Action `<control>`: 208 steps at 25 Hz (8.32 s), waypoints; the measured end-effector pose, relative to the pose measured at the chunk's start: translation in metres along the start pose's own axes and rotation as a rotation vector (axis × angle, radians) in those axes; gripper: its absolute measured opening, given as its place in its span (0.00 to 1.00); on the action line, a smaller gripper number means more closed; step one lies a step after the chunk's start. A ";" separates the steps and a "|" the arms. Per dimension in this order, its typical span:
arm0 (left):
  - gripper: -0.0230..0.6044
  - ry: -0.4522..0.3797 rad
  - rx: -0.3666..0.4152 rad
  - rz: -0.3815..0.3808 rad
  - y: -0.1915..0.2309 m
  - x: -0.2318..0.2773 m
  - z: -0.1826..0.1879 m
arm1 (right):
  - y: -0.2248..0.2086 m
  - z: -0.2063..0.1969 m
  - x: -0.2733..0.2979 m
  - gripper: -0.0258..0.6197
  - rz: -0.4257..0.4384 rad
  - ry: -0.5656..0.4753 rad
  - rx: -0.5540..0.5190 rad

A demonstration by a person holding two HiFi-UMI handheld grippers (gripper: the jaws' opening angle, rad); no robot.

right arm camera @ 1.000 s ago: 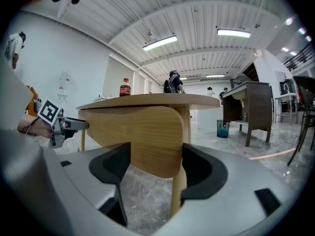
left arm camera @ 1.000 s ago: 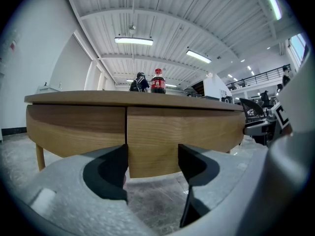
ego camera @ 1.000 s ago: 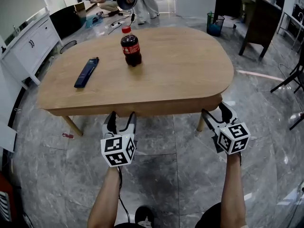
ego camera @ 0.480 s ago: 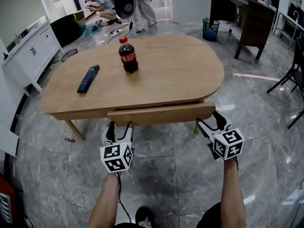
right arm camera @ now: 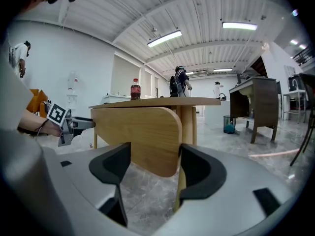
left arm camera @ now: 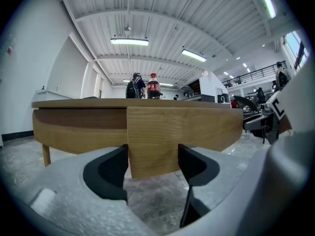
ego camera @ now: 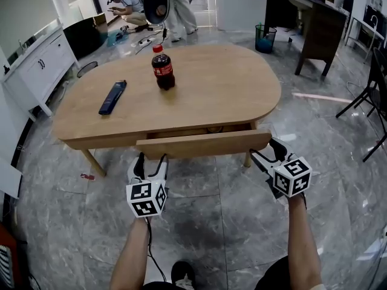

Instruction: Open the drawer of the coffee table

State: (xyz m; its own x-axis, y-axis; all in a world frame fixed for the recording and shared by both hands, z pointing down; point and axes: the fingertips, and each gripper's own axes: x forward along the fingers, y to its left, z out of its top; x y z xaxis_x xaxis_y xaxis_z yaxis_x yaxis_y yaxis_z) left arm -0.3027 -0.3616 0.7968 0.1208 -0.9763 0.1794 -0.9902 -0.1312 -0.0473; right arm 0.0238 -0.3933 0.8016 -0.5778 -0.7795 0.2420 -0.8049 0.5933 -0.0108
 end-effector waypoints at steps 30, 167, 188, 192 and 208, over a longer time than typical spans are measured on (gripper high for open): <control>0.53 -0.016 -0.067 -0.067 -0.006 -0.018 0.001 | 0.008 0.004 -0.009 0.55 -0.072 -0.005 0.098; 0.53 0.465 -0.080 -0.204 -0.081 -0.268 0.289 | 0.179 0.246 -0.233 0.50 0.052 0.416 0.310; 0.44 0.415 -0.188 -0.126 -0.156 -0.434 0.460 | 0.262 0.415 -0.389 0.41 0.013 0.285 0.432; 0.35 0.387 -0.147 -0.120 -0.169 -0.451 0.471 | 0.275 0.417 -0.409 0.37 0.048 0.252 0.443; 0.05 0.410 -0.132 -0.083 -0.183 -0.494 0.464 | 0.303 0.422 -0.451 0.10 0.027 0.264 0.333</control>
State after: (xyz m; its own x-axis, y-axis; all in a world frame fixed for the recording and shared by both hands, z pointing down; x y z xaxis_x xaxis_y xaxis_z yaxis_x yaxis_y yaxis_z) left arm -0.1485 0.0650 0.2608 0.1887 -0.8111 0.5536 -0.9820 -0.1569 0.1049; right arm -0.0168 0.0532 0.2795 -0.5800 -0.6606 0.4767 -0.8145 0.4820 -0.3229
